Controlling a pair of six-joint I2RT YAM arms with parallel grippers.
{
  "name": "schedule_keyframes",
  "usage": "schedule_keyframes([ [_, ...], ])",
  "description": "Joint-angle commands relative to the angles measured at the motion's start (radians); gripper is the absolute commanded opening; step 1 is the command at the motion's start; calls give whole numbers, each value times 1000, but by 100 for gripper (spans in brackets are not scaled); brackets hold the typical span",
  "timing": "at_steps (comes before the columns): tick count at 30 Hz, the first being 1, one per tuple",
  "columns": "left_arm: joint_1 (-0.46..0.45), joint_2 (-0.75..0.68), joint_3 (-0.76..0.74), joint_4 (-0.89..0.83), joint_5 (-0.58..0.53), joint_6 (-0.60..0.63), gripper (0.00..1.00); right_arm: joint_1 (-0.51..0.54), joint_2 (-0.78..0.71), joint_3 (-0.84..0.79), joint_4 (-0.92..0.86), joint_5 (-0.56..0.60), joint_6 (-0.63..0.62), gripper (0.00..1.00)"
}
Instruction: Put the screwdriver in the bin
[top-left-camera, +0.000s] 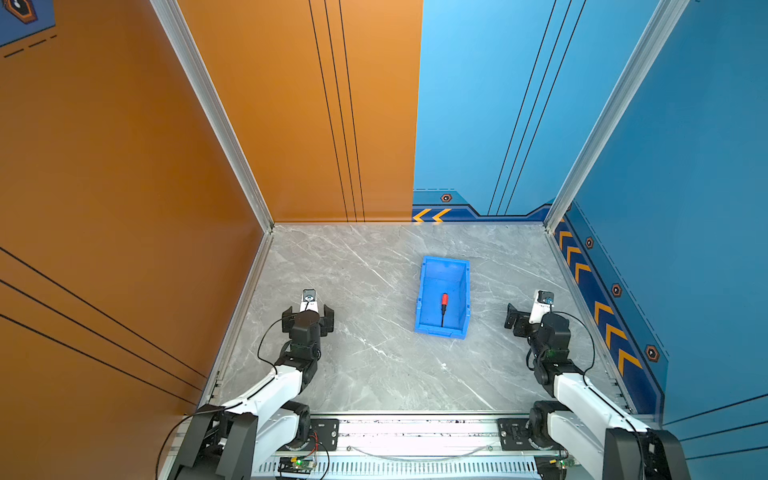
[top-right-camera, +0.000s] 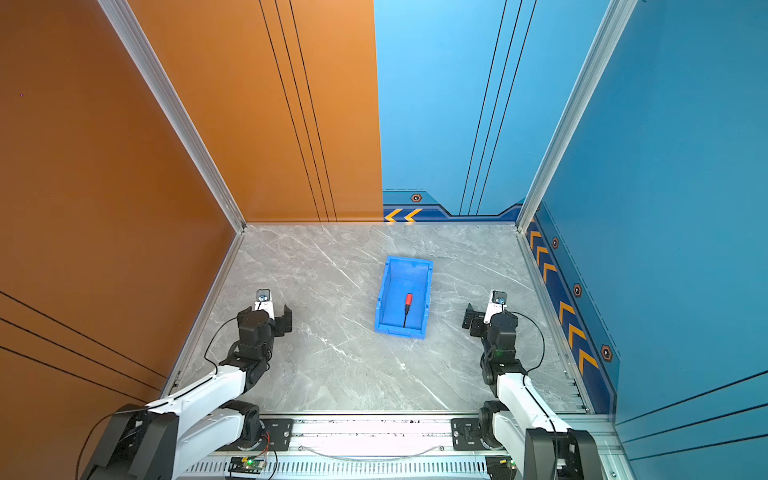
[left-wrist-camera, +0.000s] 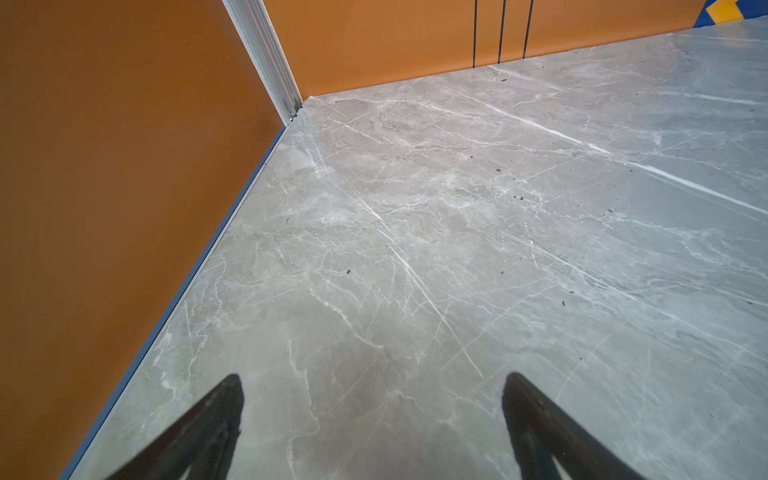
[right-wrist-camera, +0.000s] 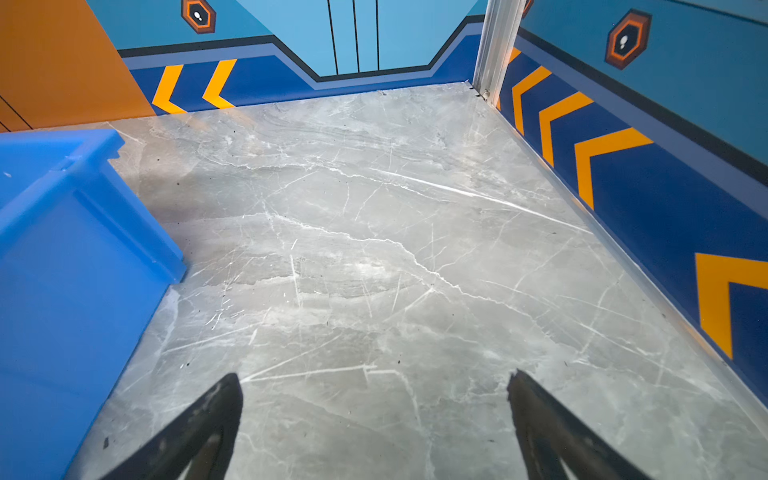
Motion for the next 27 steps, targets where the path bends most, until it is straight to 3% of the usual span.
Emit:
schedule_keyframes([
  [1,15,57,26,129,57,14,98,5,82,29,171,-14,27,100],
  [11,41,227,95,258,86,23,98,7,316,94,381,-52,28,100],
  [13,44,258,105,284,90,23,98,7,320,120,330,-53,13,100],
  [27,75,440,137,412,132,8,98,-2,445,98,507,-51,15,100],
])
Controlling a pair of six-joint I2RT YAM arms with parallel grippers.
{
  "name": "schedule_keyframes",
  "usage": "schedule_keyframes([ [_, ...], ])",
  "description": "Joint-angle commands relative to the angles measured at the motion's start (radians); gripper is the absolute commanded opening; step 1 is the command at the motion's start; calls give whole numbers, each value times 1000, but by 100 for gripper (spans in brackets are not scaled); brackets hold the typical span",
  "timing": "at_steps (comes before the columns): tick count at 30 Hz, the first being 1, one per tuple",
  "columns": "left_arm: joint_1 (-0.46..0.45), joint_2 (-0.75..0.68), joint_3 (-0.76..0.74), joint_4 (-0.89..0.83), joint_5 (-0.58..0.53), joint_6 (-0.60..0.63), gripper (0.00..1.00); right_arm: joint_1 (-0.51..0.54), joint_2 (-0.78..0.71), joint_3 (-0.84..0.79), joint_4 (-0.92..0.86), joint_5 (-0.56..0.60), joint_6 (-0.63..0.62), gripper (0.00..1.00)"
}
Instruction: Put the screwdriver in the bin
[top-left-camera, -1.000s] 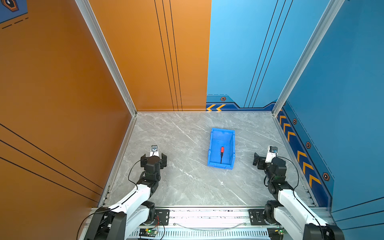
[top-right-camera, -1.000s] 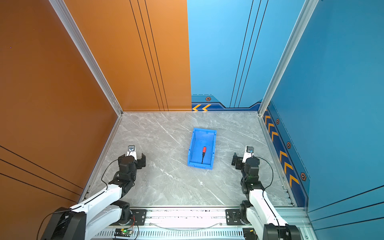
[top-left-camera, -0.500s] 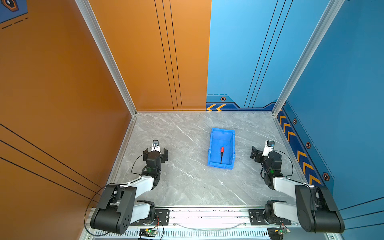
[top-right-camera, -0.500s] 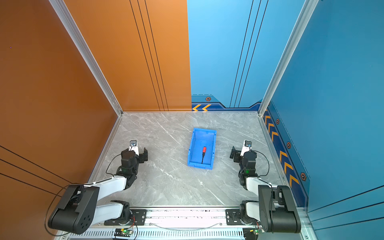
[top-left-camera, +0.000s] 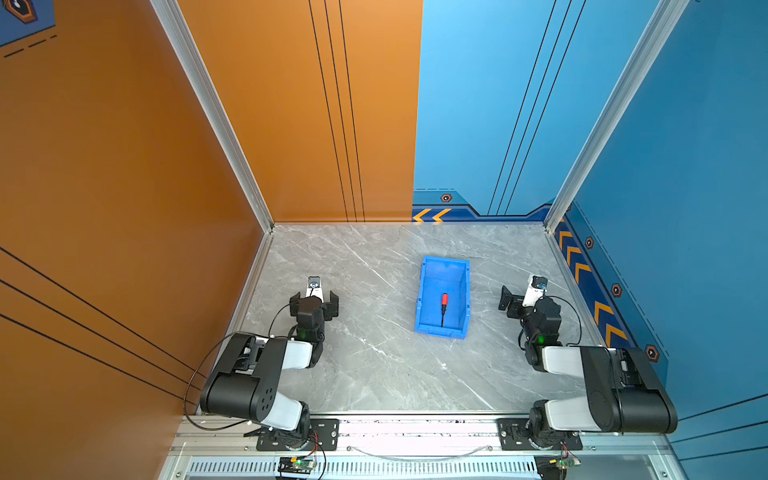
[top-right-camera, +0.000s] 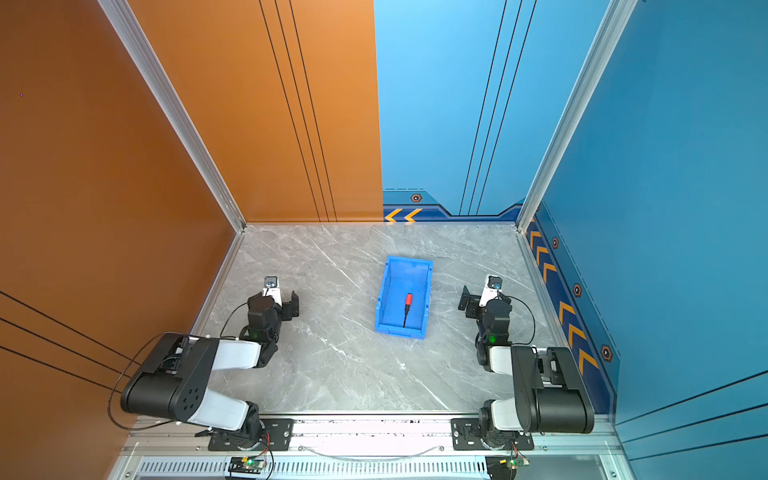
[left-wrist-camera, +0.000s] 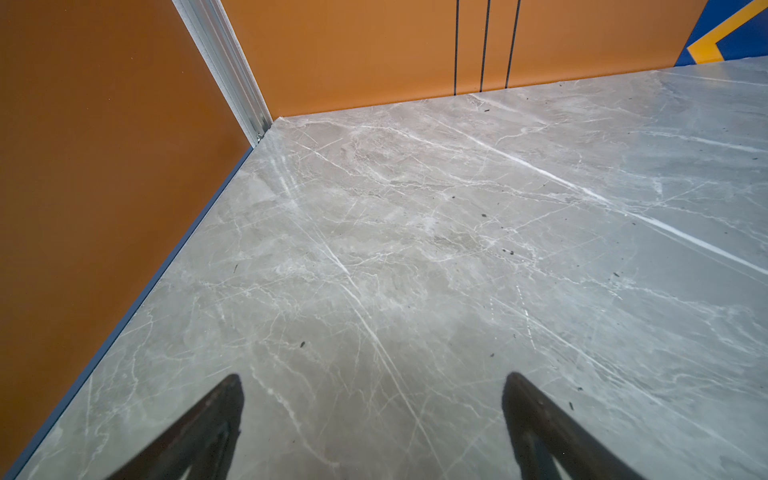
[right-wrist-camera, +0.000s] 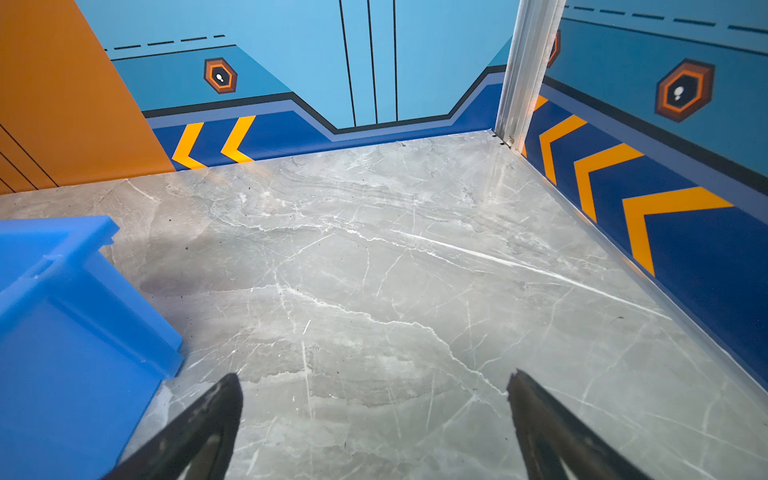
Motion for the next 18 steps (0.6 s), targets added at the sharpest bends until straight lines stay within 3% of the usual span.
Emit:
schedule_keyframes([
  [1,17,29,26,55,32,-7,98,-3,30,5,67,-19,5,100],
  [7,28,64,36,86,48,-5,98,-5,79,13,95,-9,8,100],
  [10,33,69,43,74,0,-30,98,-9,123,32,105,-8,20,100],
  [13,38,67,43,73,-28,-46,98,6,109,87,-23,22,8,100],
  [18,39,68,44,73,-28,-45,98,43,116,104,-47,96,-12,100],
])
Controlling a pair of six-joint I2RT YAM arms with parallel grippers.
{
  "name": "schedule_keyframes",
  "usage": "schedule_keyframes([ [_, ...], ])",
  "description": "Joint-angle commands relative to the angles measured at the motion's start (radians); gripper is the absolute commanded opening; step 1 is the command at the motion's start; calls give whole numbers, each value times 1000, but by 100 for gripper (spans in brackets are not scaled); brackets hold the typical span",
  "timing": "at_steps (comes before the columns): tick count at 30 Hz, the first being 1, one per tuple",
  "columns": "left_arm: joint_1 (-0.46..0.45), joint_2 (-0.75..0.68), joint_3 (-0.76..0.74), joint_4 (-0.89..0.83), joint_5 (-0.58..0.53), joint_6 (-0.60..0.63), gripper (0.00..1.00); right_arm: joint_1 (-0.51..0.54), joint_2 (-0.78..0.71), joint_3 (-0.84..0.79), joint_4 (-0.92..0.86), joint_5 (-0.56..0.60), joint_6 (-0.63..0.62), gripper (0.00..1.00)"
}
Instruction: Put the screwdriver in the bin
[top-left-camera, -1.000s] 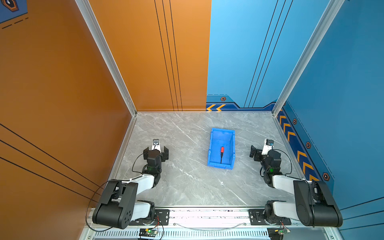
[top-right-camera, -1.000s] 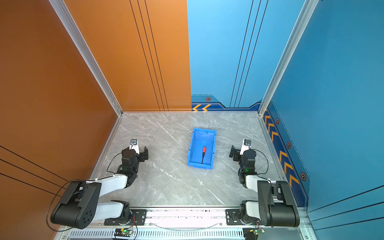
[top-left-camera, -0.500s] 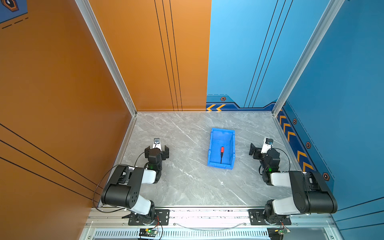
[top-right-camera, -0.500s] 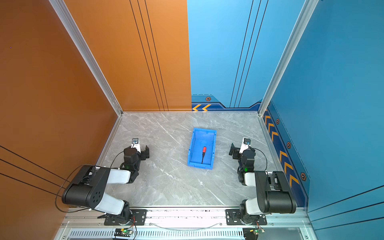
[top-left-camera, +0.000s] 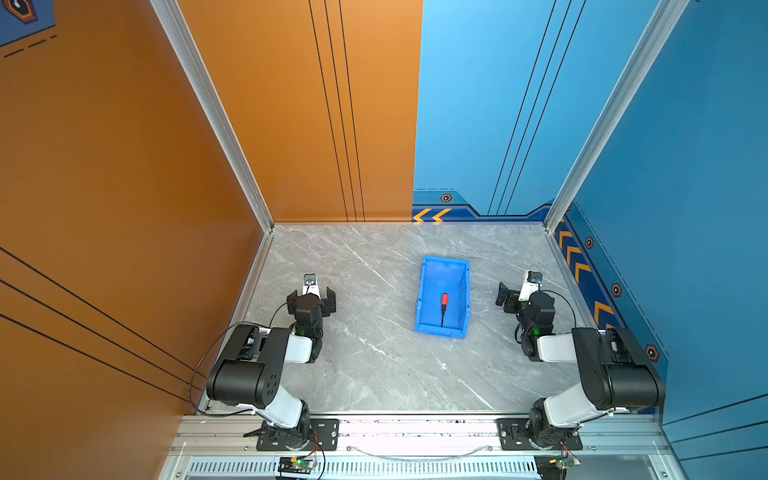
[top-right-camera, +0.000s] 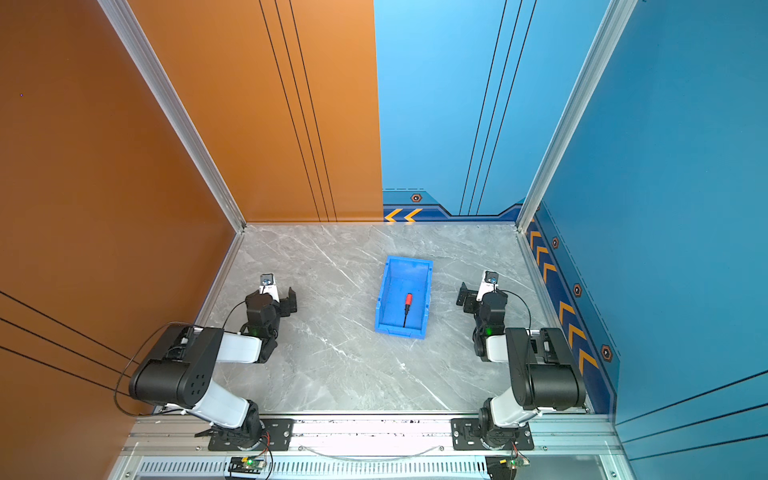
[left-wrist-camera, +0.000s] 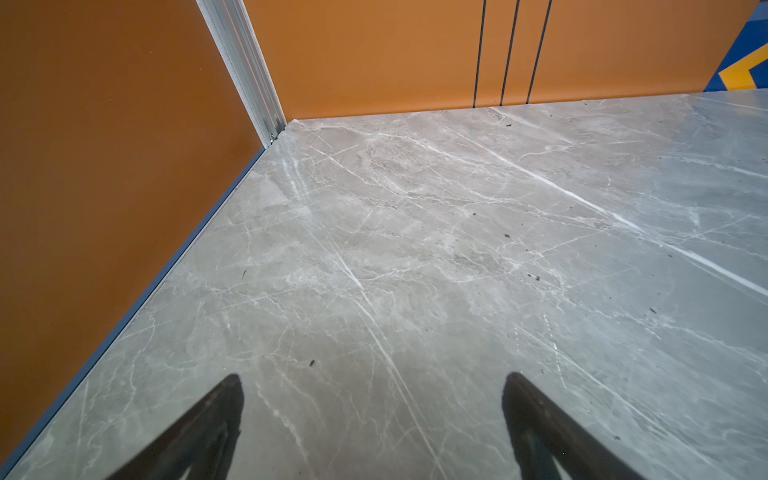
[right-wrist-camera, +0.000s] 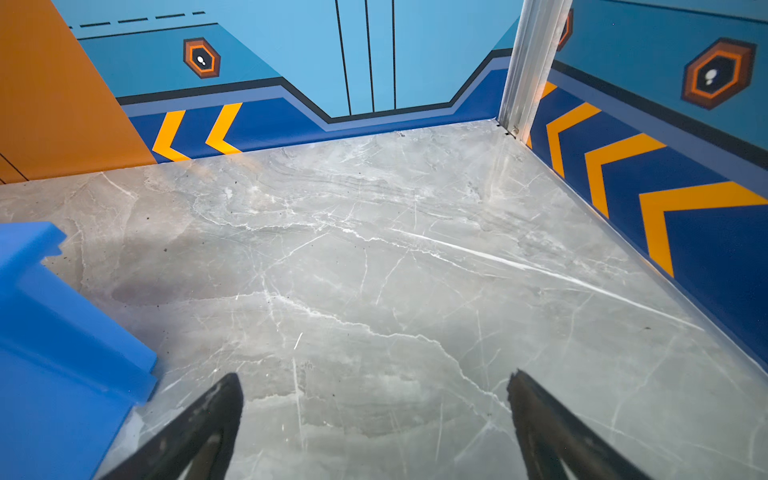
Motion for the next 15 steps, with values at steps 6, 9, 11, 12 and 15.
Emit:
schedule_keyframes([
  [6,8,8,17,12,-22,-14,98,18,4,17,-52,62,-18,100],
  [9,8,8,17,12,-21,-15,98,18,4,16,-51,59,-17,100],
  [11,8,8,17,11,-21,-14,98,18,4,15,-50,58,-18,100],
  [12,10,9,21,8,-20,-15,98,20,4,17,-51,64,-20,100],
  [15,17,6,23,-3,-3,-19,98,20,4,18,-52,67,-19,100],
])
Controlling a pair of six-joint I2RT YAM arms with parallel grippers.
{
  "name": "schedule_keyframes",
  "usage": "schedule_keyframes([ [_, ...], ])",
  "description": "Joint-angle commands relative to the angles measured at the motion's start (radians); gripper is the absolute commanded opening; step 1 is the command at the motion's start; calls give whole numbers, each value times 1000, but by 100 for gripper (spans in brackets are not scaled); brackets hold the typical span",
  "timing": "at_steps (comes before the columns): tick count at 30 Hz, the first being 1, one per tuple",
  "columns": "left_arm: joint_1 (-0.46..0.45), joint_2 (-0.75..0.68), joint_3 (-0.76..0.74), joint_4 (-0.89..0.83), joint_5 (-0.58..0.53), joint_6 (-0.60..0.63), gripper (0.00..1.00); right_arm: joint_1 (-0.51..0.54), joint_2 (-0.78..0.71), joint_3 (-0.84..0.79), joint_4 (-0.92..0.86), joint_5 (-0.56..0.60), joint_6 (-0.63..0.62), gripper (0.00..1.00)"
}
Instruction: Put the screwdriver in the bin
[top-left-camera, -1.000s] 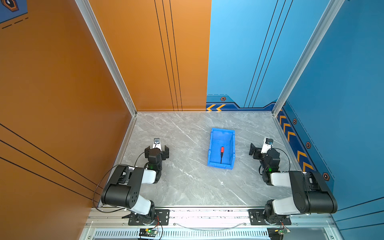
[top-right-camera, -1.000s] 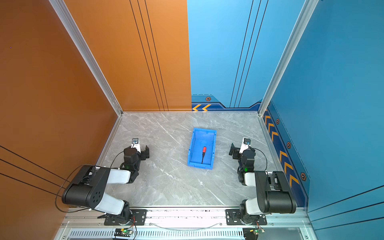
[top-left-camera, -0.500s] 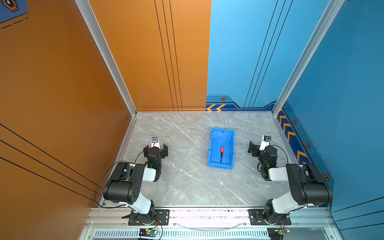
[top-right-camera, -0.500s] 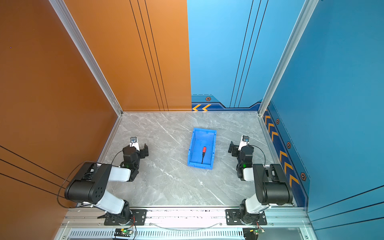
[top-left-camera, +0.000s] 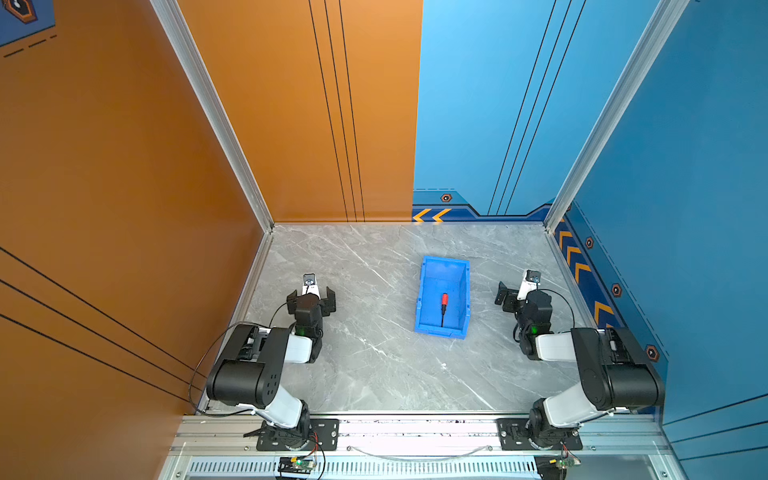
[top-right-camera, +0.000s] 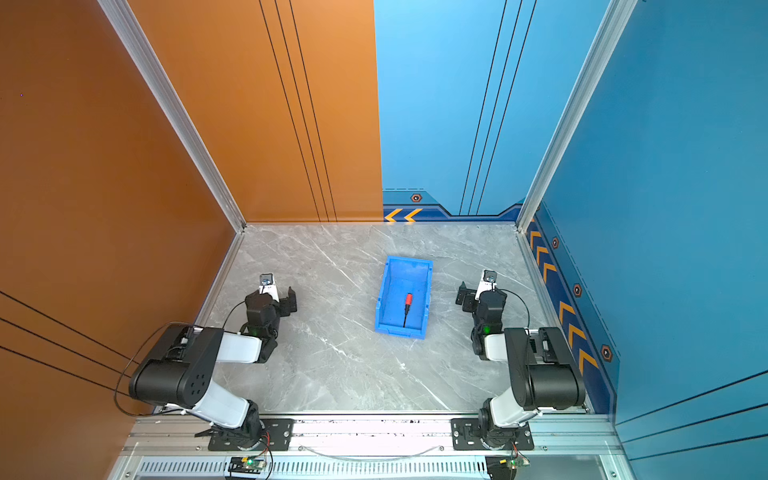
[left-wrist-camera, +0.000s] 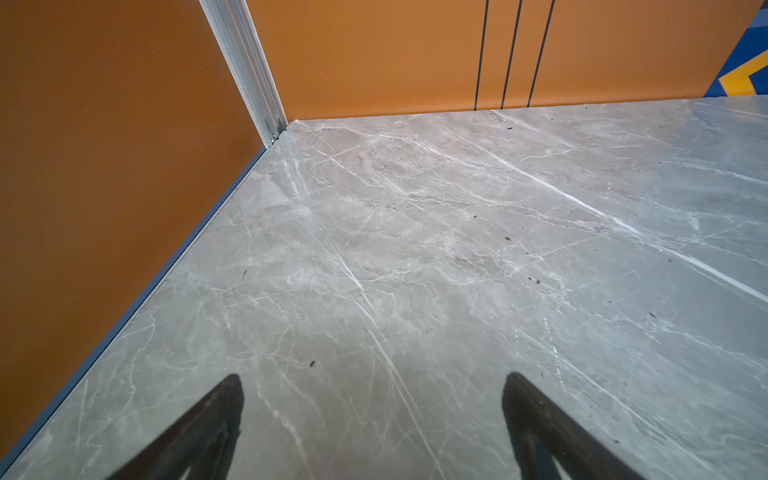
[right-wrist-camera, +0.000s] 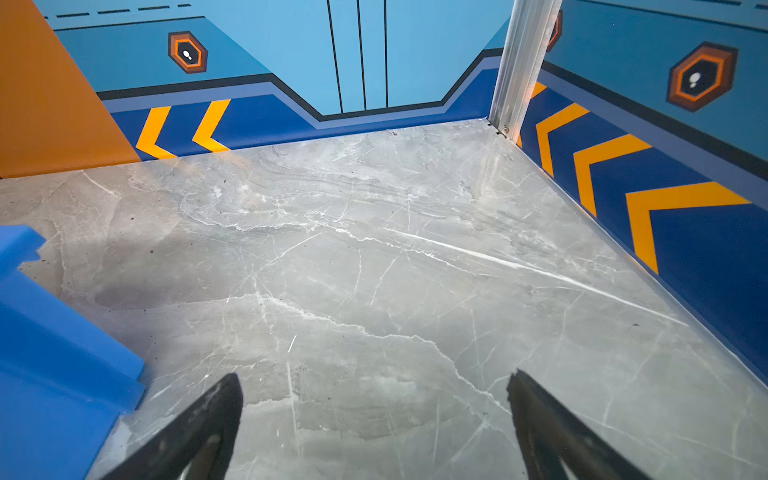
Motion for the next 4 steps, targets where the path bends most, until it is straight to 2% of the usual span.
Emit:
schedule_keyframes([
  [1,12,6,21,-5,-3,-13,98,10,4,13,-26,22,-20,100],
  [4,12,5,19,-5,-2,-14,98,13,4,13,-28,29,-22,100],
])
